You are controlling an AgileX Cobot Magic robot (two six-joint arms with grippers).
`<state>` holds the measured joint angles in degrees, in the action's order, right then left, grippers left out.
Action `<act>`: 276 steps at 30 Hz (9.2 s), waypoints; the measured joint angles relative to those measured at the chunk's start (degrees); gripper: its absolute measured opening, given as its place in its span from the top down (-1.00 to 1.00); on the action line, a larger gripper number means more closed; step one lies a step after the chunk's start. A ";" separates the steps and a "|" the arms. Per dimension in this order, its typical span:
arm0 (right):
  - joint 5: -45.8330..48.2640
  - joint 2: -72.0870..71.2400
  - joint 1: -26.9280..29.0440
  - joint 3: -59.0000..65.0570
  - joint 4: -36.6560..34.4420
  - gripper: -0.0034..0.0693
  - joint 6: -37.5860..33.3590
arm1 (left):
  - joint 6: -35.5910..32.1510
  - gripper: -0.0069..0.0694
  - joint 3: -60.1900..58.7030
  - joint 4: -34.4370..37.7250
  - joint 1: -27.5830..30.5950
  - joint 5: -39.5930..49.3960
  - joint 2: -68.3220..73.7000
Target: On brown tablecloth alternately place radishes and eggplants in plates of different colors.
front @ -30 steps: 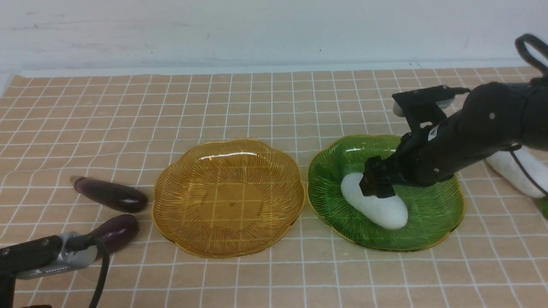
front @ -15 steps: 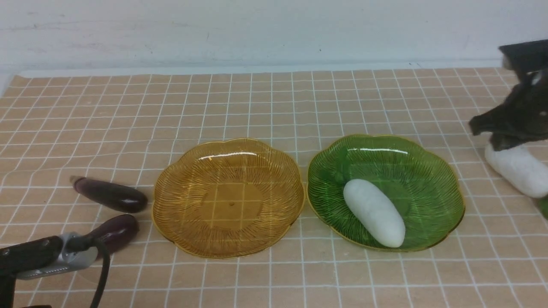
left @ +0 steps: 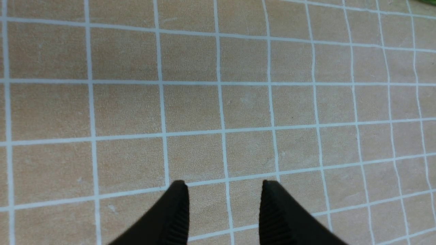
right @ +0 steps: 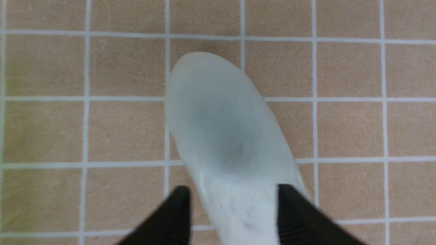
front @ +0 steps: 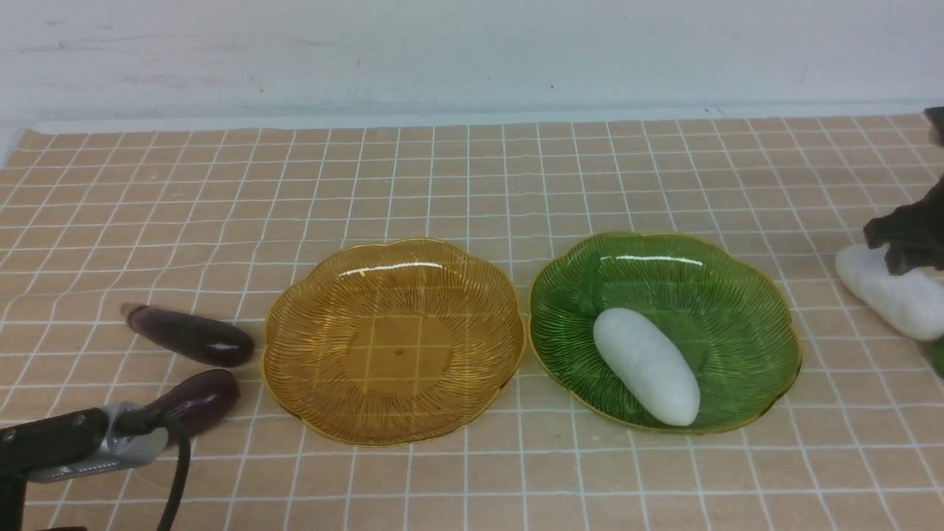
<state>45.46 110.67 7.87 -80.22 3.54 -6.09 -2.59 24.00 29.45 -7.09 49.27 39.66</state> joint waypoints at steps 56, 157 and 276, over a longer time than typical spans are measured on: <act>24.59 -7.35 -26.38 -5.62 -10.60 -0.96 9.67 | 9.09 -0.69 21.48 -40.50 0.00 -6.08 33.76; 26.39 -26.55 -29.27 -5.62 -15.97 -0.63 4.91 | 21.07 0.07 64.93 -24.31 10.20 9.08 73.58; -21.83 -111.19 -12.56 81.51 2.45 0.95 15.82 | -7.52 0.80 7.70 0.84 -9.15 -20.90 -10.09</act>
<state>23.63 -0.52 -4.70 1.29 5.99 9.73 -10.11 31.70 30.29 -16.24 28.37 29.57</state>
